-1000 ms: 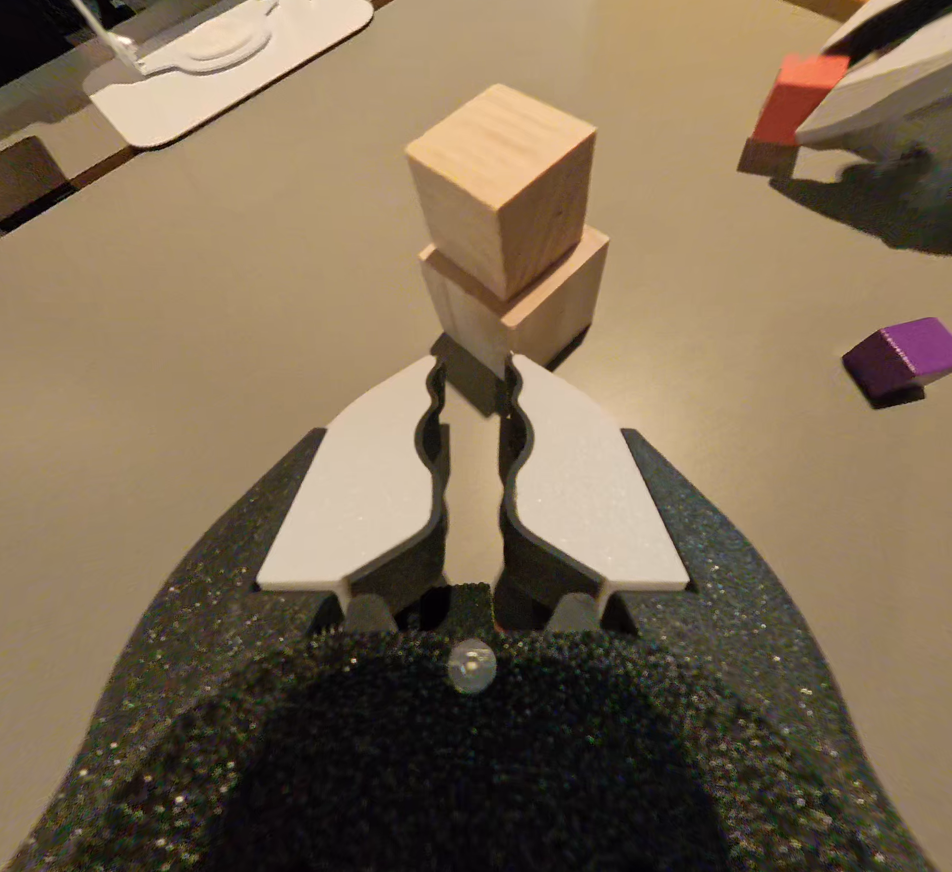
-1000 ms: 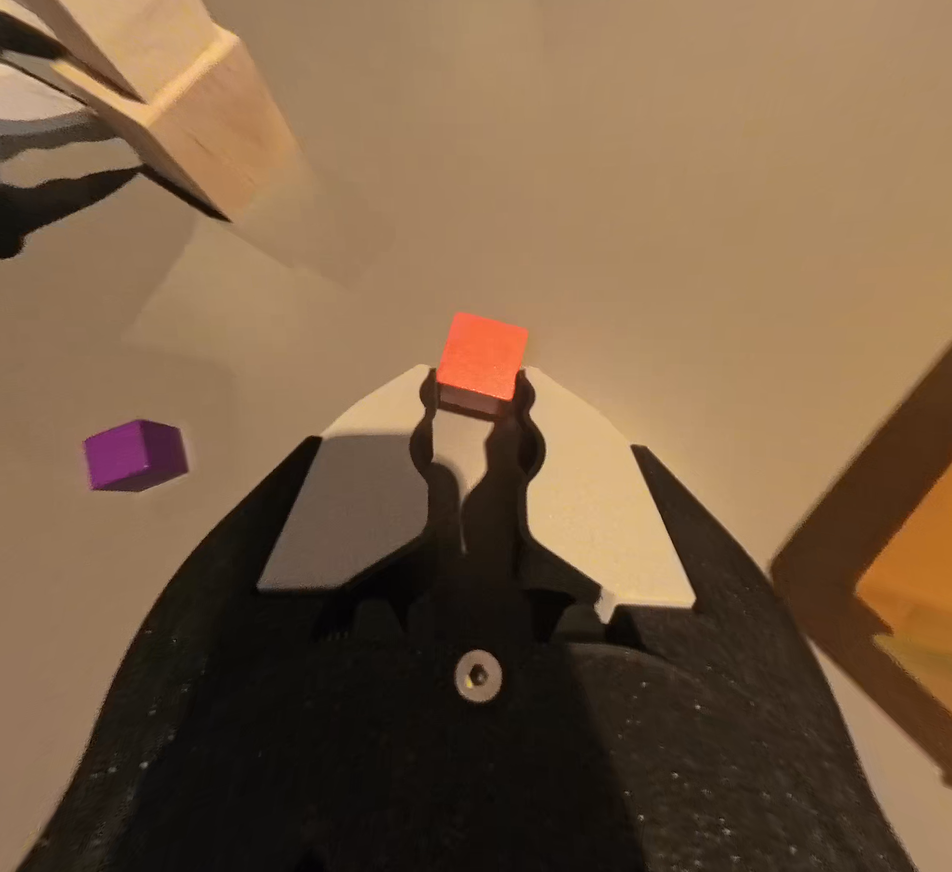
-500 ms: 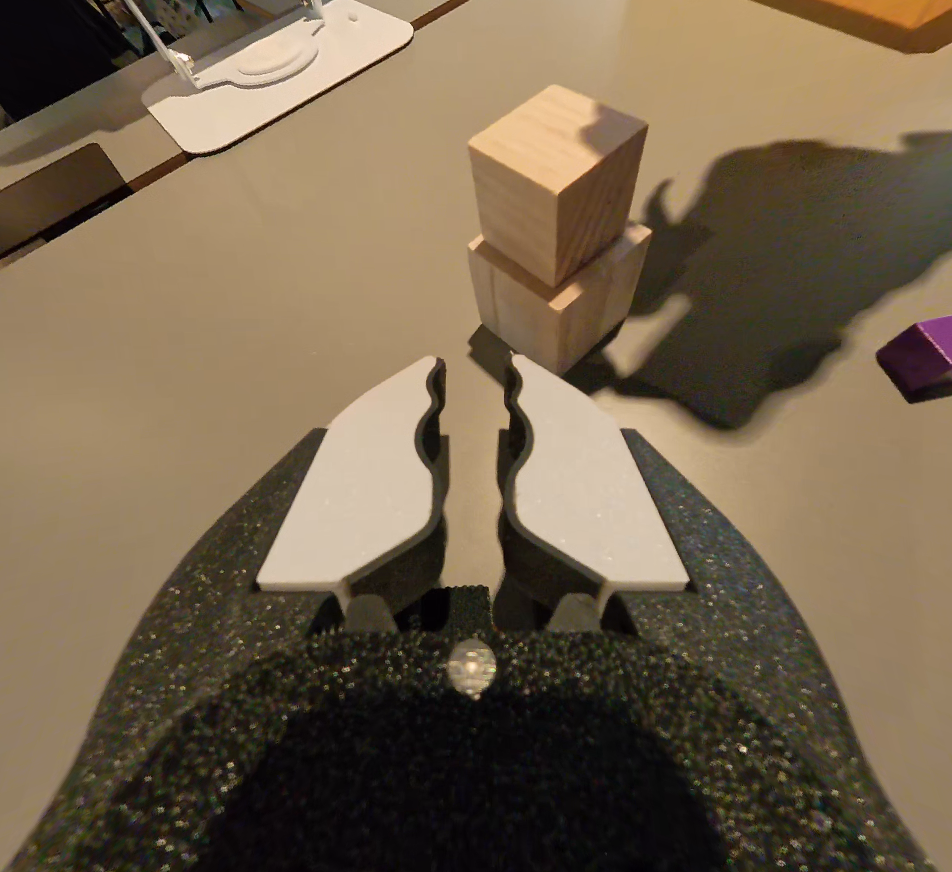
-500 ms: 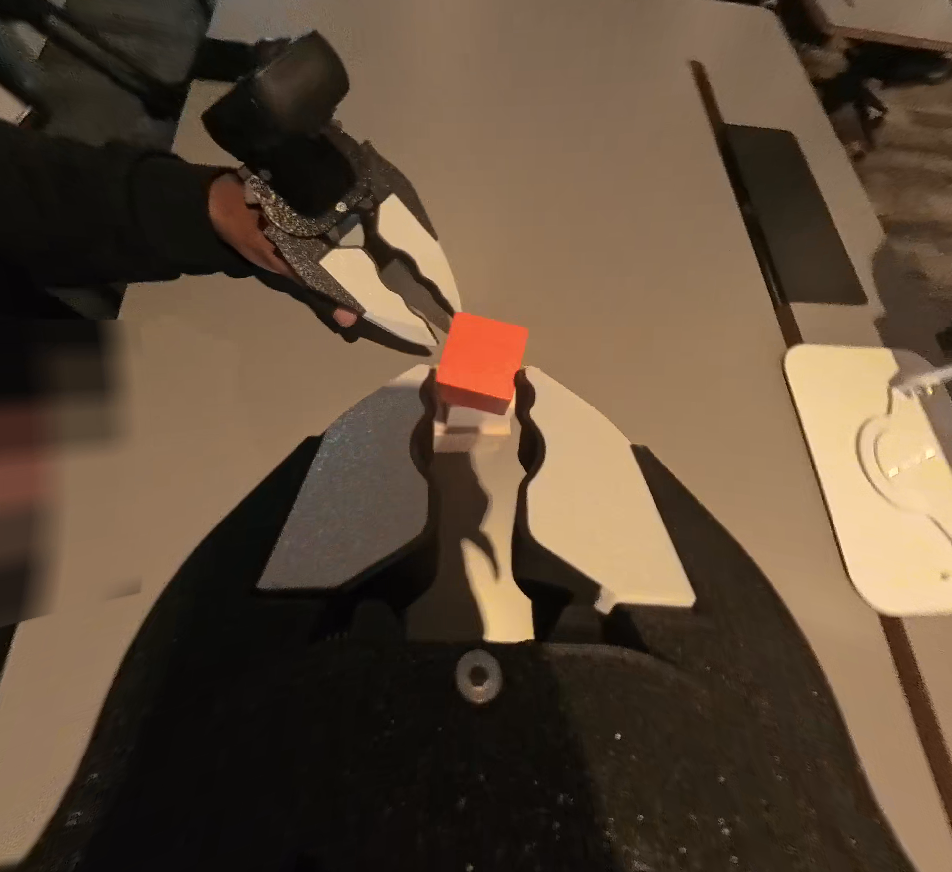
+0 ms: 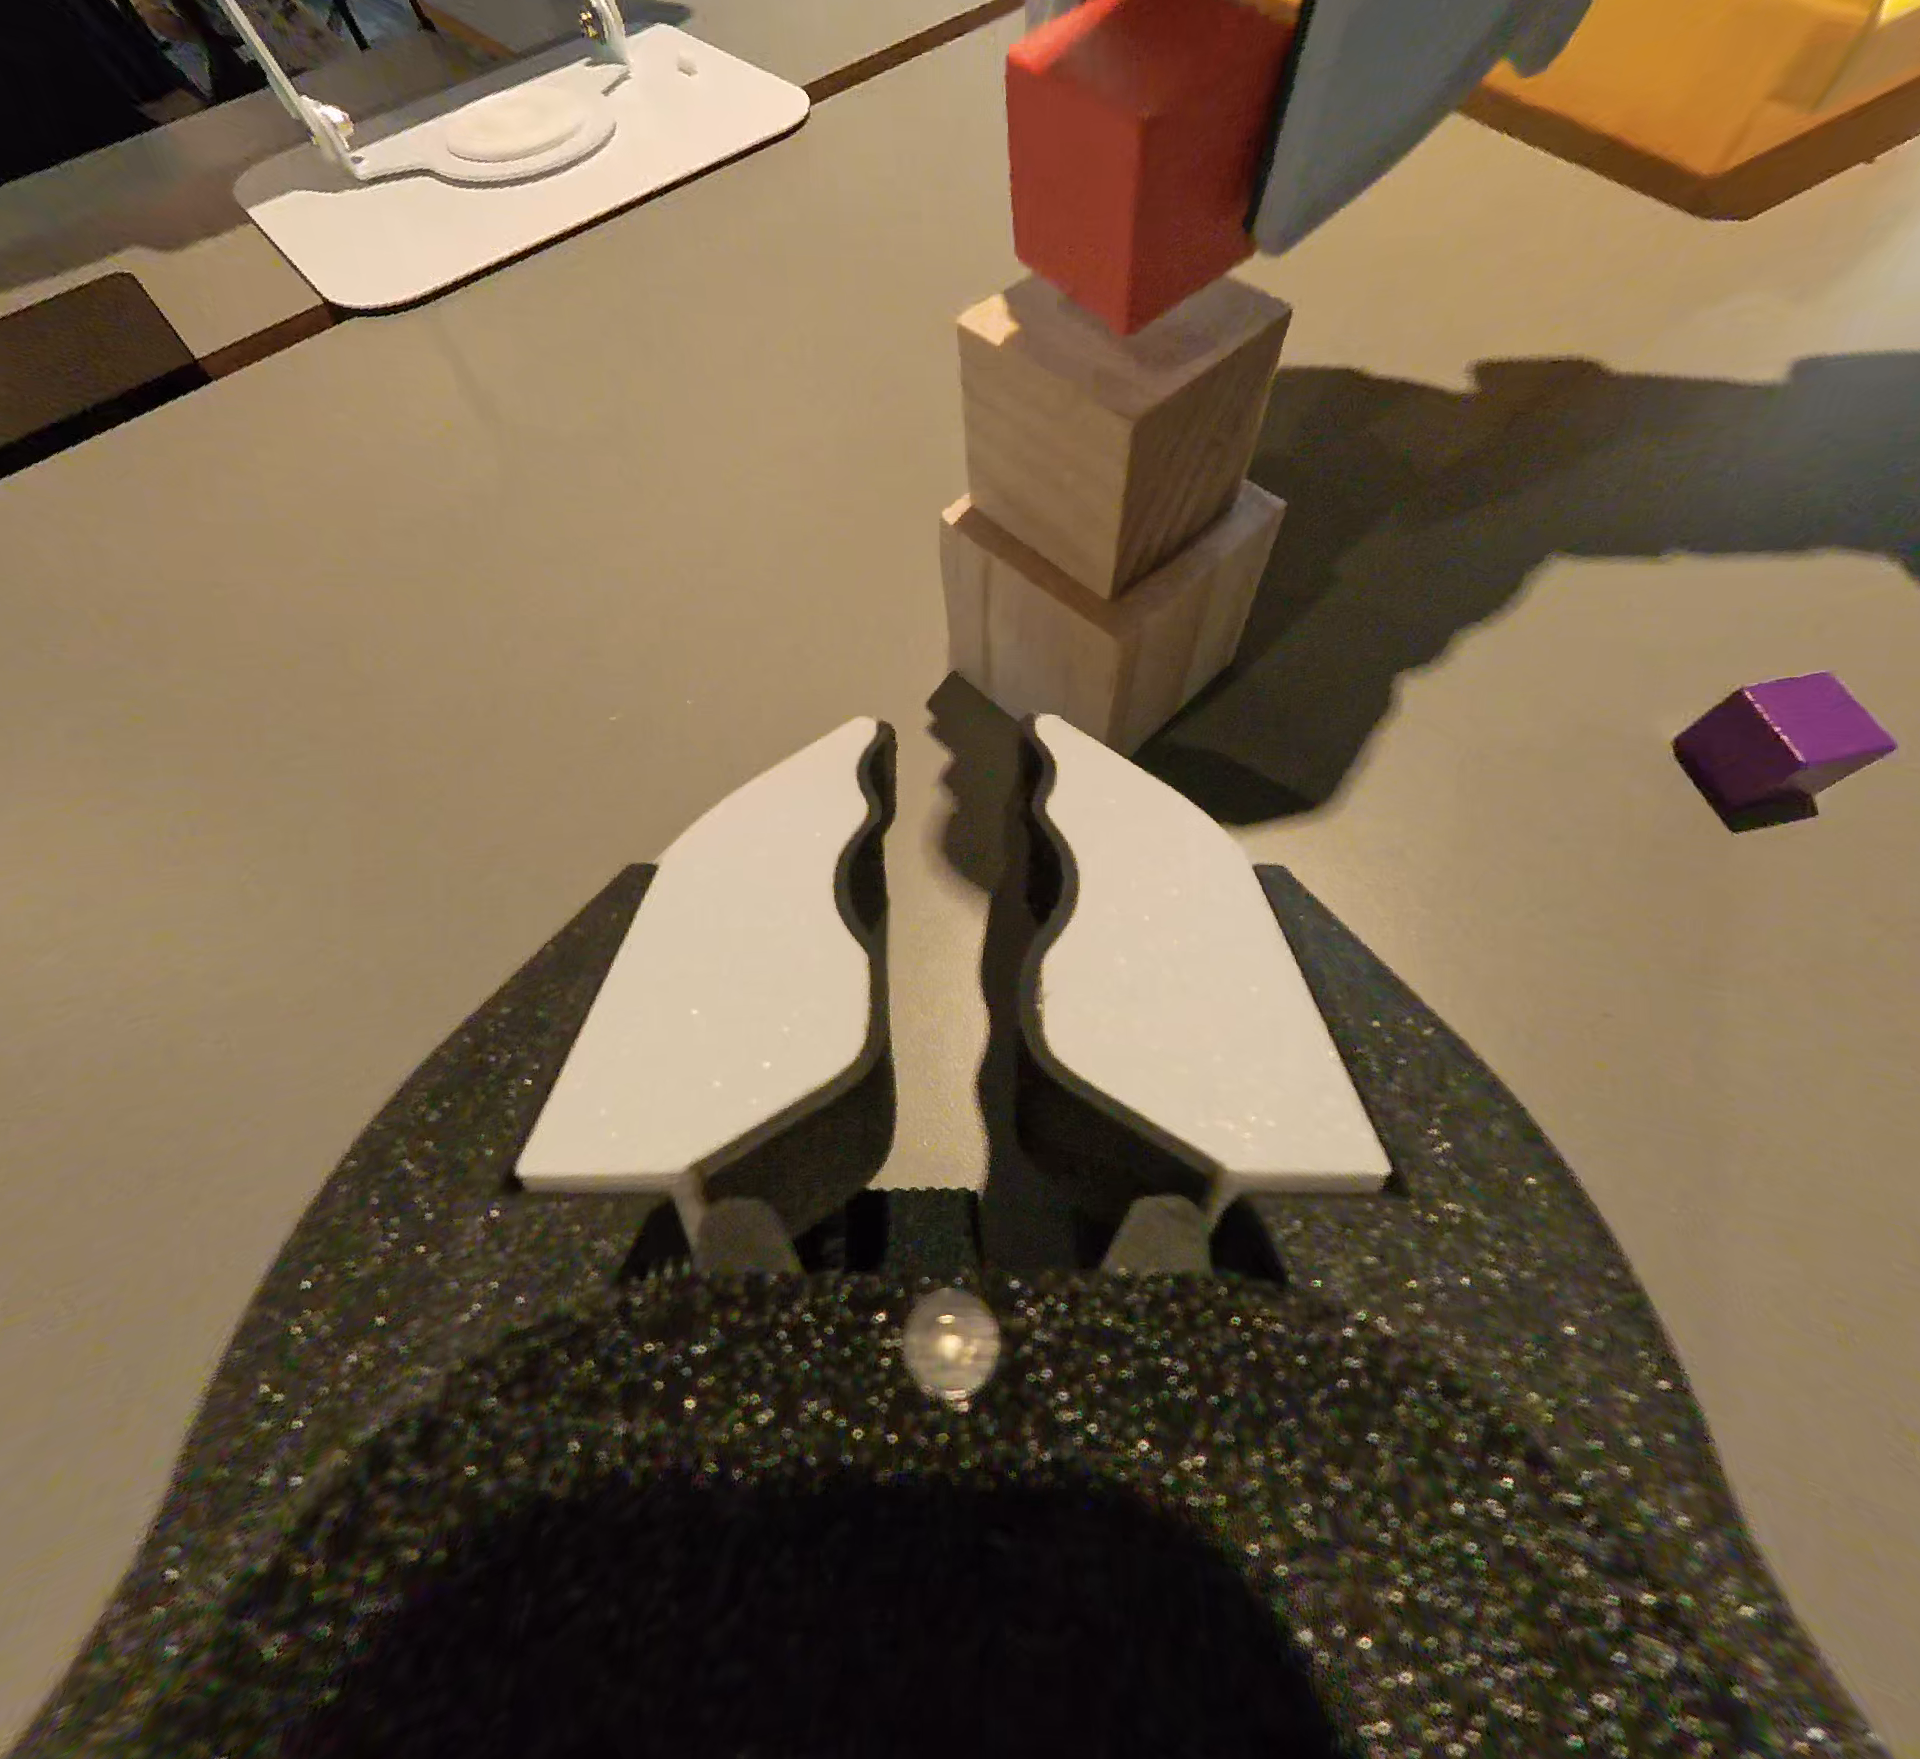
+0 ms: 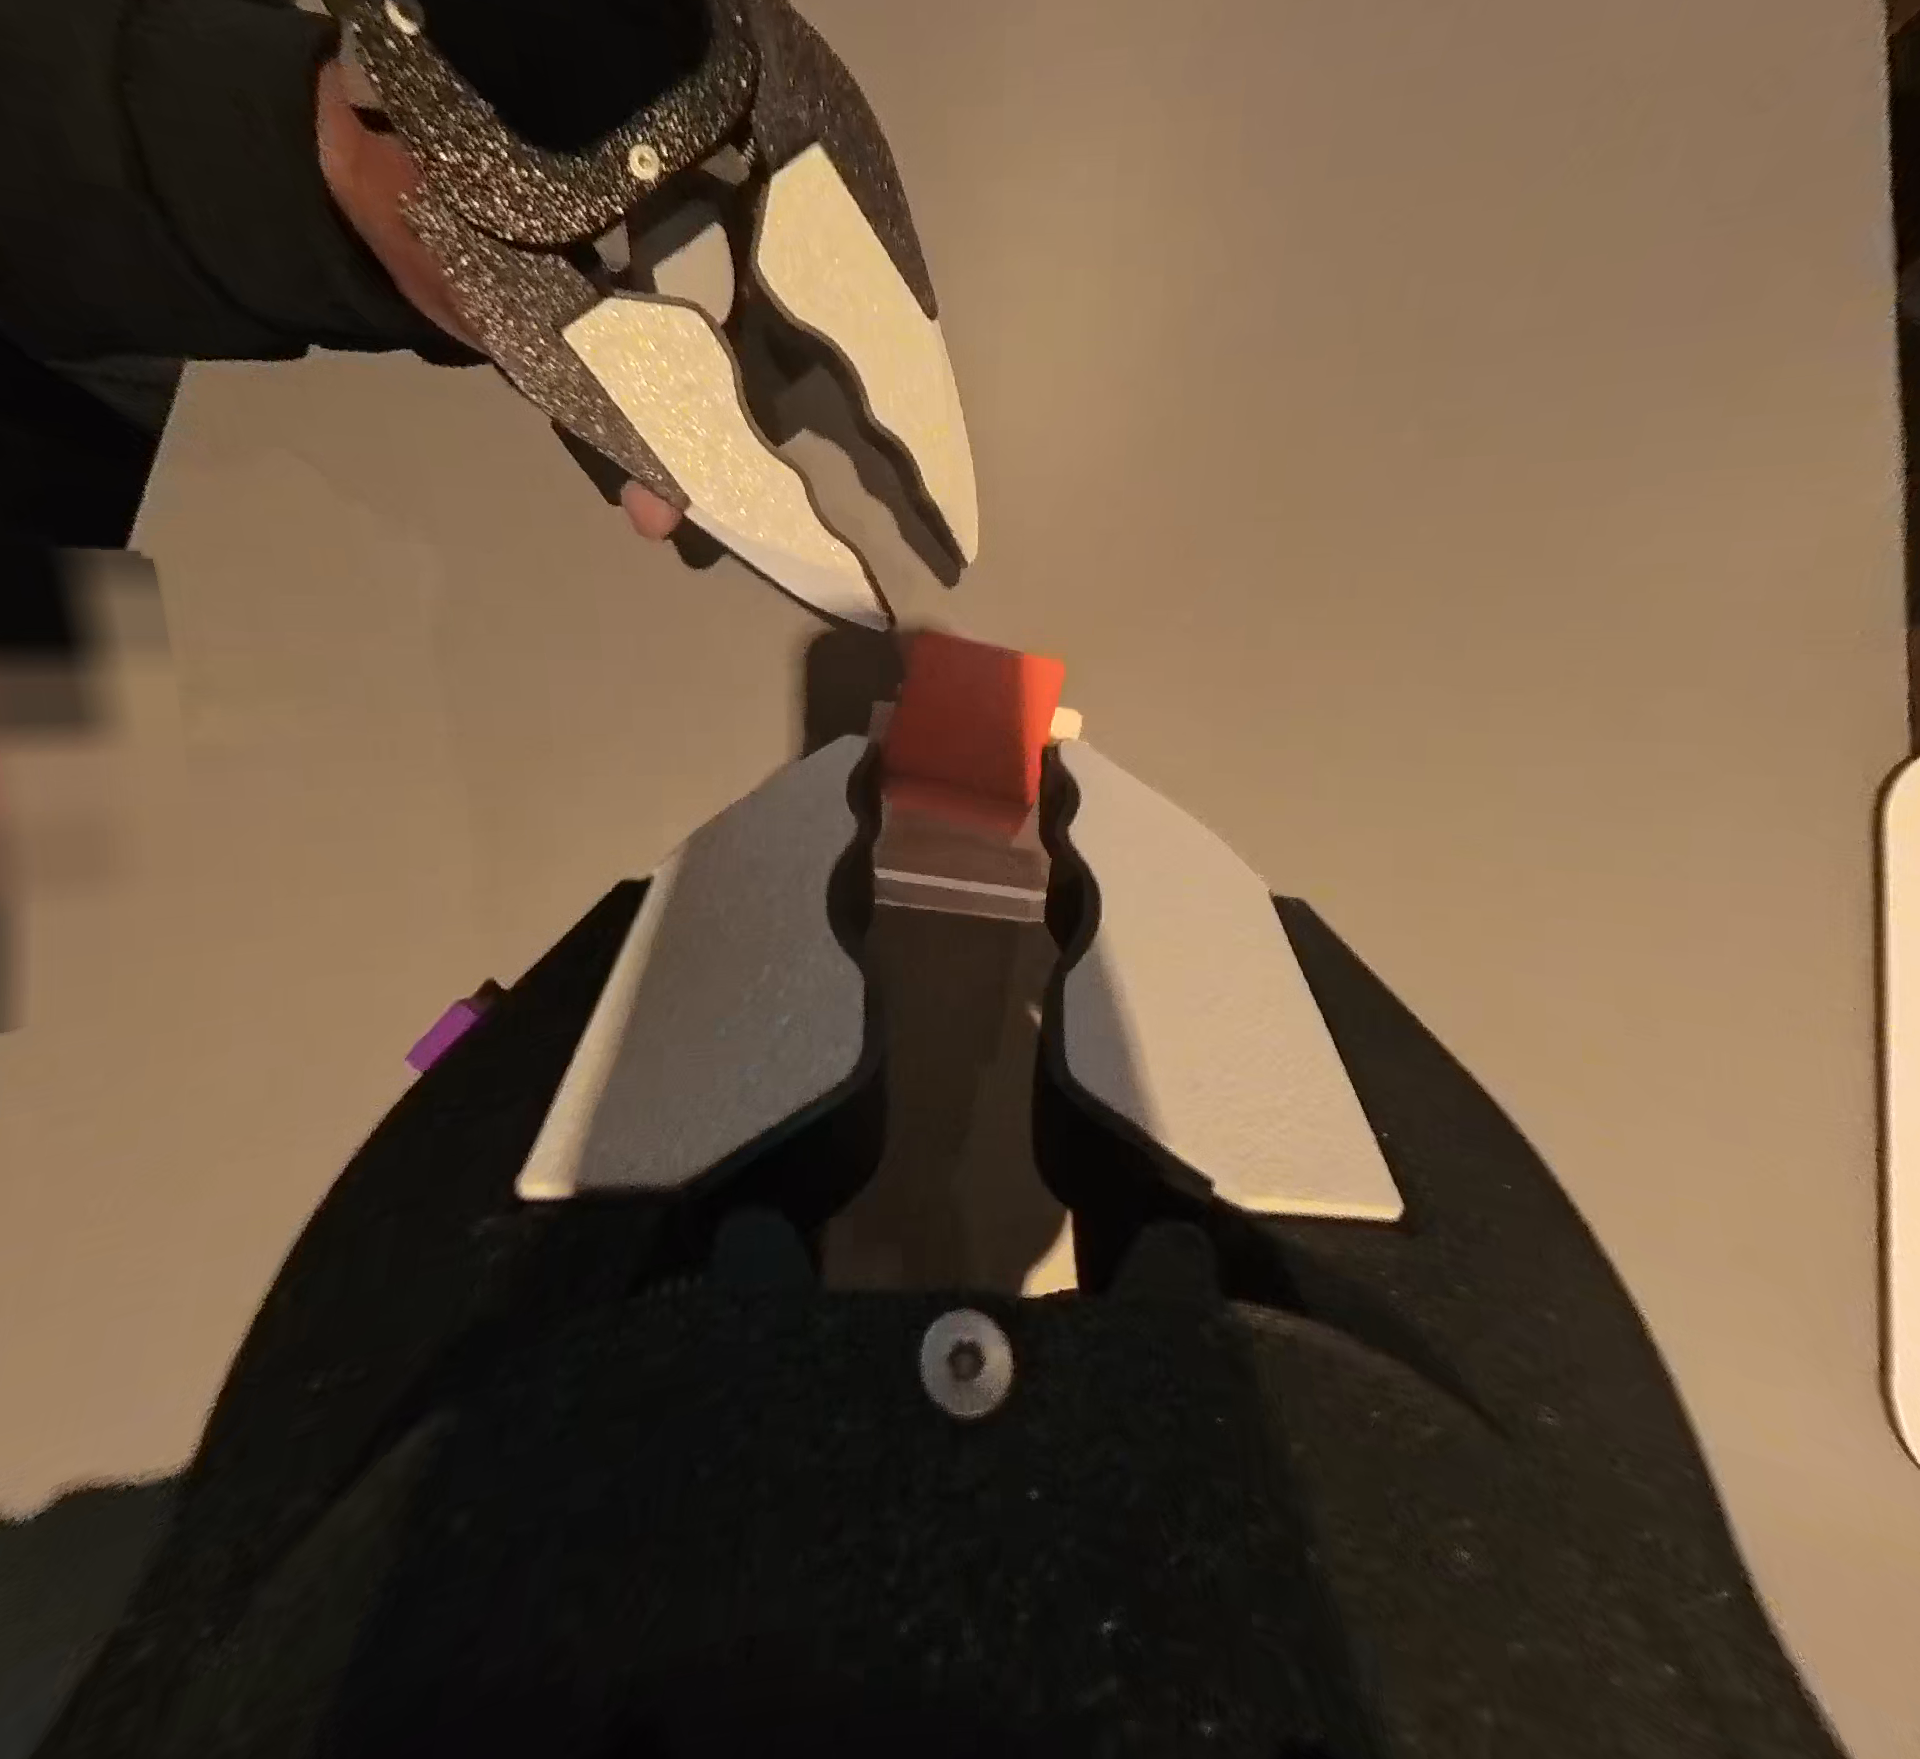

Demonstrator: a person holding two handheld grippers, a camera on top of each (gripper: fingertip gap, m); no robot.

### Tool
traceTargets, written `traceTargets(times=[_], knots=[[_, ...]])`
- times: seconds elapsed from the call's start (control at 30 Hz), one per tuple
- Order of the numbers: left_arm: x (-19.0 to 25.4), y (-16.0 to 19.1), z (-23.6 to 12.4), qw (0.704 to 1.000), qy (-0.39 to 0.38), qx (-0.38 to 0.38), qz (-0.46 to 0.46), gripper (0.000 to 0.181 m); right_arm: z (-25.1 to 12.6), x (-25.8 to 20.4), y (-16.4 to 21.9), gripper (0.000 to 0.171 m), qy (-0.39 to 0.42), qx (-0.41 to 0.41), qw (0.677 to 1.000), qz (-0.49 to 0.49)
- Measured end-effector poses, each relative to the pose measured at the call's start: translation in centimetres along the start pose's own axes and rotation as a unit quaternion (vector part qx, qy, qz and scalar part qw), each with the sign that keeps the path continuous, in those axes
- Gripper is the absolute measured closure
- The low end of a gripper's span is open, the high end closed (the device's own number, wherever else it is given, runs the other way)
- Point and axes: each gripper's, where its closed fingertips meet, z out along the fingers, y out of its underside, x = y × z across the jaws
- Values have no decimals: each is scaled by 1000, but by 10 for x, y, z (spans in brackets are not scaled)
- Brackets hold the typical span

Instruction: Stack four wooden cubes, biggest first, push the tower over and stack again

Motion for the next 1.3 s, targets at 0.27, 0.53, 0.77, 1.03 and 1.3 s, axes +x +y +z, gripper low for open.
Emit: traceTargets(times=[0.27, 0.53, 0.77, 1.03, 1.3], knots=[[3, 2, 2, 1000, 10, -9, 2, 159, 6, 2, 10, 142, -14, -2, 1000, 7], [3, 1, 1, 1000, 13, -6, 0, 159, 7, 0, 15, 125, -15, -12, 1000, 4], [2, -3, -4, 1000, 10, 16, -2, 158, -21, -33, 36, 106, 18, 68, 995, 67], [5, -2, -3, 999, 33, 9, -10, 157, -9, -125, 95, 113, 71, 187, 958, 205], [7, -1, 3, 1000, 23, -4, 19, 157, 7, -129, 97, 121, 206, 118, 941, 241]])
